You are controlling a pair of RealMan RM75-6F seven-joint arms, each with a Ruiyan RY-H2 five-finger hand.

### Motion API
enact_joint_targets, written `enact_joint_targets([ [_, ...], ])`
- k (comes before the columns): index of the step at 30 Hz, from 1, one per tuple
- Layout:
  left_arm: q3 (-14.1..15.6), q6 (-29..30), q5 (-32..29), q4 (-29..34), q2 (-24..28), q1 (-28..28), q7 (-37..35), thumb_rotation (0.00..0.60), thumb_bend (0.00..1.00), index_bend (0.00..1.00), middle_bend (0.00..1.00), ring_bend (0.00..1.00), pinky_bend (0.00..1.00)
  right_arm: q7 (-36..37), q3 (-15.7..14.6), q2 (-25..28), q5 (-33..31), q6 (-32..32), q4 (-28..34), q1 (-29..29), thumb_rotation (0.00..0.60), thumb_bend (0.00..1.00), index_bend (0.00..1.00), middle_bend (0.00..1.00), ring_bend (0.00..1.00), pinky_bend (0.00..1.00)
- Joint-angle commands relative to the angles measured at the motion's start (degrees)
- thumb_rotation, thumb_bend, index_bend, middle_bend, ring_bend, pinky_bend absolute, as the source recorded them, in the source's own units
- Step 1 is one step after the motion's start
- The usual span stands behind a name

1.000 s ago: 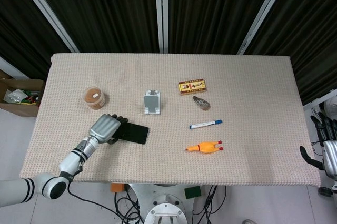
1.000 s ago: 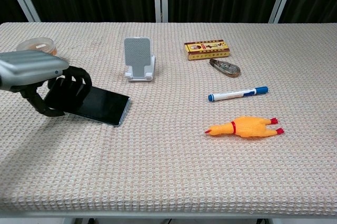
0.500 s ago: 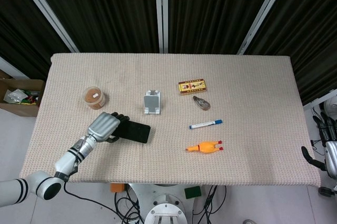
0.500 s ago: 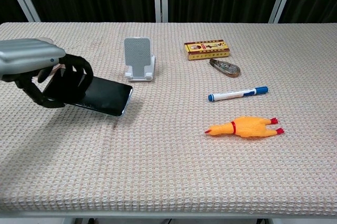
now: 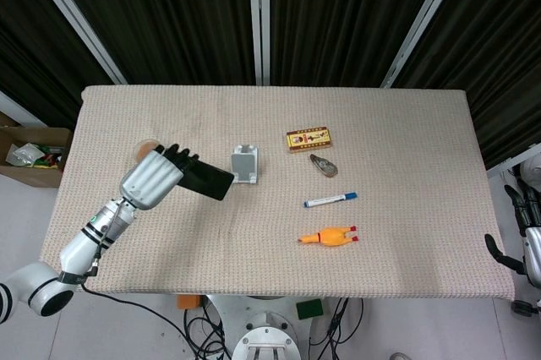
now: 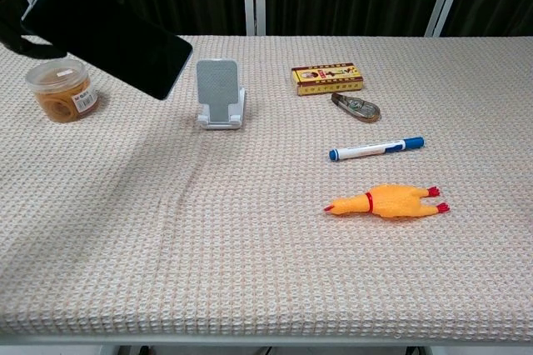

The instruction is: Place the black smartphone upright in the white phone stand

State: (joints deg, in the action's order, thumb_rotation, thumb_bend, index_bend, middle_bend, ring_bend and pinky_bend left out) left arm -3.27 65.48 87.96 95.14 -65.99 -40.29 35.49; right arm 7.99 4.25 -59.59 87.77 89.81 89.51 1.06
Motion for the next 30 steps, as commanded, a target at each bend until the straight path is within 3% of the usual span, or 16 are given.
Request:
enact_joint_targets([
  [1,-1.6,-0.9,7.2,-0.1,3.5,-3.7,11.6,0.600,0.40,0.72,0.69,0.58,0.59,0.0,0.1,-0.2,-0.2,-0.1,-0.1,0.0,0.600,0.36,0.00,0.00,0.00,0.00],
  [4,-2.0,-5.5,11.7,-0.7,4.5,-7.5,19.4,0.600,0.39,0.72,0.69,0.57,0.58,-0.3,0.0,-0.4,-0.1,-0.3,-0.2,0.1,0.600,0.36,0.00,0.00,0.00,0.00],
  [11,-3.0,-17.1,16.7,-0.4,5.7,-15.6,25.0,0.600,0.39,0.72,0.69,0.57,0.56,-0.8,0.0,-0.4,0.0,0.0,0.1,0.0,0.600,0.36,0.00,0.00,0.00,0.00],
  [19,-3.8,-24.6,20.6,-2.4,4.1,-22.5,23.9,0.600,0.40,0.72,0.68,0.57,0.54,-0.1,-0.2,-1.0,0.1,-0.5,-1.2,0.2,0.600,0.36,0.00,0.00,0.00,0.00],
  [30,-1.2,-24.4,28.5,-11.6,-0.5,-29.3,15.0,0.600,0.41,0.74,0.67,0.57,0.53,0.9,-0.7,-1.1,0.3,0.4,-2.6,-0.7,0.600,0.36,0.00,0.00,0.00,0.00],
])
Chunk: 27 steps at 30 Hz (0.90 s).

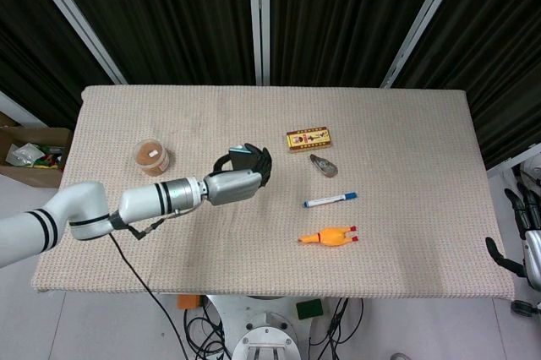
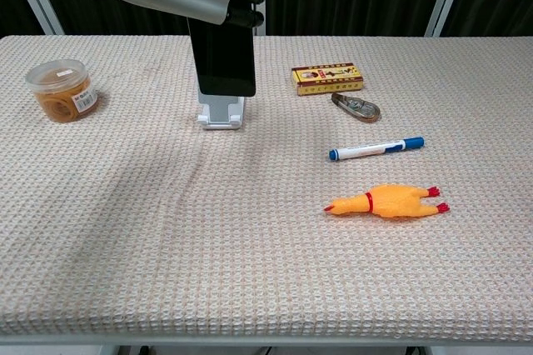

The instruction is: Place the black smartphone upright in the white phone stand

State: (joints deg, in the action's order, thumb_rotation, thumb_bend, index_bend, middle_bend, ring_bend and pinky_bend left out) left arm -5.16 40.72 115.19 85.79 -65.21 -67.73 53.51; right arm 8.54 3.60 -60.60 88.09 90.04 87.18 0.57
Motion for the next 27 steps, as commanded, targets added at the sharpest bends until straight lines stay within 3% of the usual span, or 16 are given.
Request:
enact_joint_targets([
  [1,1.0,0.4,1.7,-3.1,-1.6,-2.4,-4.1,0.600,0.41,0.74,0.67,0.57,0.53,0.5,-0.1,-0.2,-0.1,0.2,-0.4,-0.3,0.600,0.36,0.00,0.00,0.00,0.00],
  [4,2.4,0.9,3.2,-5.9,-2.4,-4.5,-9.4,0.600,0.42,0.74,0.67,0.57,0.53,1.1,-0.2,-0.6,-0.1,0.4,-1.0,-0.5,0.600,0.36,0.00,0.00,0.00,0.00],
  [12,7.7,9.2,9.6,-17.5,-7.9,-8.8,-23.6,0.600,0.42,0.74,0.67,0.56,0.53,1.7,-0.1,-0.9,-0.4,-0.1,-1.6,-0.3,0.600,0.36,0.00,0.00,0.00,0.00],
  [20,10.1,12.2,10.6,-25.5,-11.2,-9.2,-26.9,0.600,0.43,0.74,0.67,0.56,0.53,2.0,0.1,-1.2,-1.3,-1.0,-2.2,-0.2,0.600,0.36,0.00,0.00,0.00,0.00],
  [27,10.7,12.3,7.7,-30.8,-13.0,-8.6,-30.1,0.600,0.43,0.74,0.67,0.56,0.52,2.1,0.0,-1.5,-1.6,-1.9,-2.6,0.0,0.600,0.36,0.00,0.00,0.00,0.00],
])
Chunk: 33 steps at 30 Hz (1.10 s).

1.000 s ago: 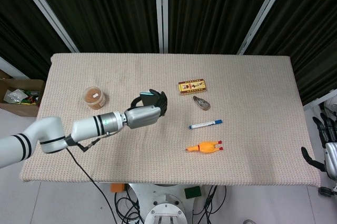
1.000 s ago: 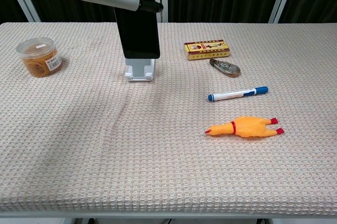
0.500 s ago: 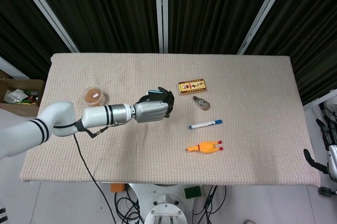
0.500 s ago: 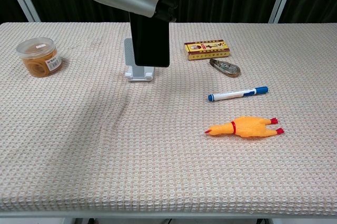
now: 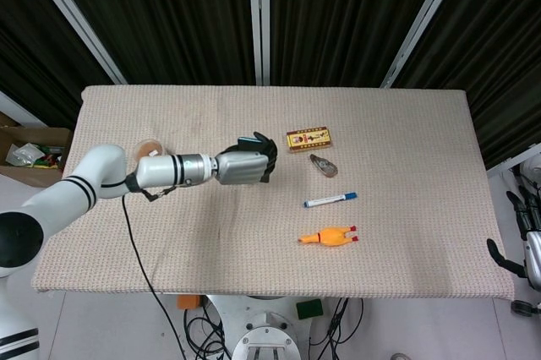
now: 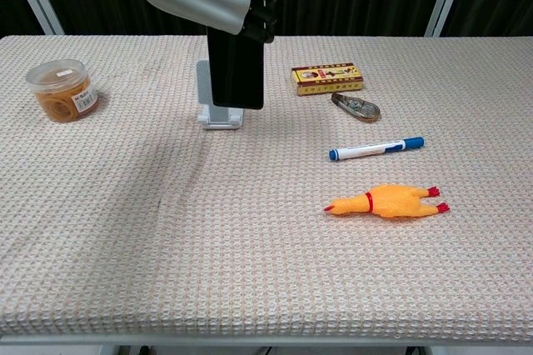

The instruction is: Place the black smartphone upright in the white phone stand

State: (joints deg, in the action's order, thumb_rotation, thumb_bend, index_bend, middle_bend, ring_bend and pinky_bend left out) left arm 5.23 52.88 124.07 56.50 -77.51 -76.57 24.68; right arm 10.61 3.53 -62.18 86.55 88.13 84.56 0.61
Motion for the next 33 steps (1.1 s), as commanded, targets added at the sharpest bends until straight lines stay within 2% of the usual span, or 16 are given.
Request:
enact_joint_targets([
  [1,0.4,0.0,-1.6,-2.1,-0.9,0.4,-1.7,0.600,0.43,0.74,0.66,0.56,0.52,0.0,0.1,0.1,-0.1,0.0,0.0,0.0,0.600,0.36,0.00,0.00,0.00,0.00],
  [16,3.1,0.6,-3.1,-7.2,-4.2,0.6,-3.6,0.600,0.45,0.74,0.65,0.55,0.52,-0.5,0.2,0.4,-0.5,-0.6,0.5,0.2,0.600,0.36,0.00,0.00,0.00,0.00],
  [33,6.0,2.5,-3.7,-10.1,-6.3,1.9,-4.0,0.600,0.45,0.74,0.64,0.53,0.50,-1.2,0.1,0.6,-0.7,-1.6,1.0,0.5,0.600,0.36,0.00,0.00,0.00,0.00],
])
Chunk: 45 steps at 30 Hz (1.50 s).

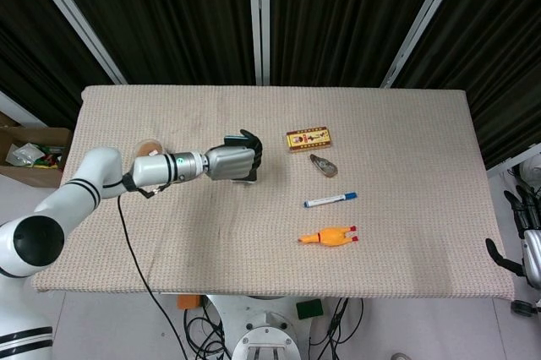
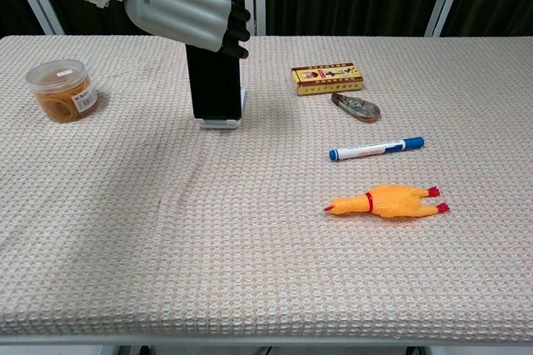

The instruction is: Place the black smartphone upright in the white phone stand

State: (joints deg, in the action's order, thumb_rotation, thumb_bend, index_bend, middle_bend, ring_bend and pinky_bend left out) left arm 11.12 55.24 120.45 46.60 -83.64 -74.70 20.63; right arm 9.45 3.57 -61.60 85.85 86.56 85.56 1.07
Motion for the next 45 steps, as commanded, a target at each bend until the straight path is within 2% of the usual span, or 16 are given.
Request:
enact_joint_targets([
  [1,0.3,0.3,0.0,-0.3,-0.3,0.1,0.1,0.600,0.45,0.74,0.64,0.53,0.50,-0.1,0.0,0.0,0.0,0.0,0.0,0.0,0.600,0.36,0.00,0.00,0.00,0.00],
  [7,0.7,1.1,-0.2,-1.4,-1.3,0.2,0.0,0.600,0.45,0.74,0.63,0.52,0.50,0.0,0.1,0.1,-0.4,-0.2,-0.1,0.0,0.600,0.36,0.00,0.00,0.00,0.00],
  [10,0.8,1.1,-0.4,-1.7,-1.6,0.1,-0.2,0.600,0.45,0.68,0.61,0.50,0.48,0.2,0.1,0.0,-0.5,-0.3,-0.2,0.0,0.600,0.36,0.00,0.00,0.00,0.00],
  [11,0.8,0.8,-0.7,-1.8,-1.6,0.1,-0.2,0.600,0.44,0.63,0.59,0.48,0.47,0.2,0.1,0.0,-0.5,-0.3,-0.3,0.0,0.600,0.36,0.00,0.00,0.00,0.00],
  [14,0.5,-1.7,-1.8,-1.2,-1.4,-0.1,1.1,0.600,0.41,0.34,0.42,0.34,0.38,0.3,0.0,-0.1,-0.6,-0.4,-0.5,0.0,0.600,0.36,0.00,0.00,0.00,0.00],
  [15,0.3,-2.3,-2.1,-1.0,-1.3,-0.2,1.9,0.600,0.39,0.20,0.32,0.27,0.33,0.4,0.0,-0.2,-0.6,-0.5,-0.6,0.0,0.600,0.36,0.00,0.00,0.00,0.00],
  [16,-0.2,-3.2,-2.7,-0.6,-1.1,-0.2,3.0,0.600,0.38,0.11,0.25,0.22,0.30,0.4,0.0,-0.2,-0.7,-0.5,-0.7,0.0,0.600,0.36,0.00,0.00,0.00,0.00],
  [18,-0.8,-4.2,-3.7,0.3,-0.8,-0.1,4.2,0.600,0.37,0.03,0.15,0.15,0.26,0.5,0.0,-0.2,-0.7,-0.6,-0.8,0.0,0.600,0.36,0.00,0.00,0.00,0.00],
  [29,-2.7,-6.3,-6.7,5.3,1.6,0.5,8.8,0.600,0.34,0.00,0.04,0.05,0.21,0.0,0.0,0.4,-0.9,-0.9,0.0,0.0,0.600,0.36,0.00,0.00,0.00,0.00],
  [38,-4.4,-5.5,-9.9,10.8,5.7,3.3,12.6,0.600,0.32,0.00,0.02,0.04,0.21,-0.3,0.1,0.8,-0.8,-0.6,0.6,-0.1,0.600,0.36,0.00,0.00,0.00,0.00],
  [42,-8.3,-4.5,-17.6,19.3,10.0,8.7,18.9,0.600,0.31,0.00,0.02,0.04,0.21,0.0,0.3,0.9,-0.8,-0.6,0.7,0.1,0.600,0.36,0.00,0.00,0.00,0.00],
  [45,-12.6,1.0,-27.7,31.6,14.1,16.8,26.5,0.600,0.26,0.00,0.02,0.04,0.21,0.5,0.5,1.0,-0.6,-0.5,0.7,0.3,0.600,0.36,0.00,0.00,0.00,0.00],
])
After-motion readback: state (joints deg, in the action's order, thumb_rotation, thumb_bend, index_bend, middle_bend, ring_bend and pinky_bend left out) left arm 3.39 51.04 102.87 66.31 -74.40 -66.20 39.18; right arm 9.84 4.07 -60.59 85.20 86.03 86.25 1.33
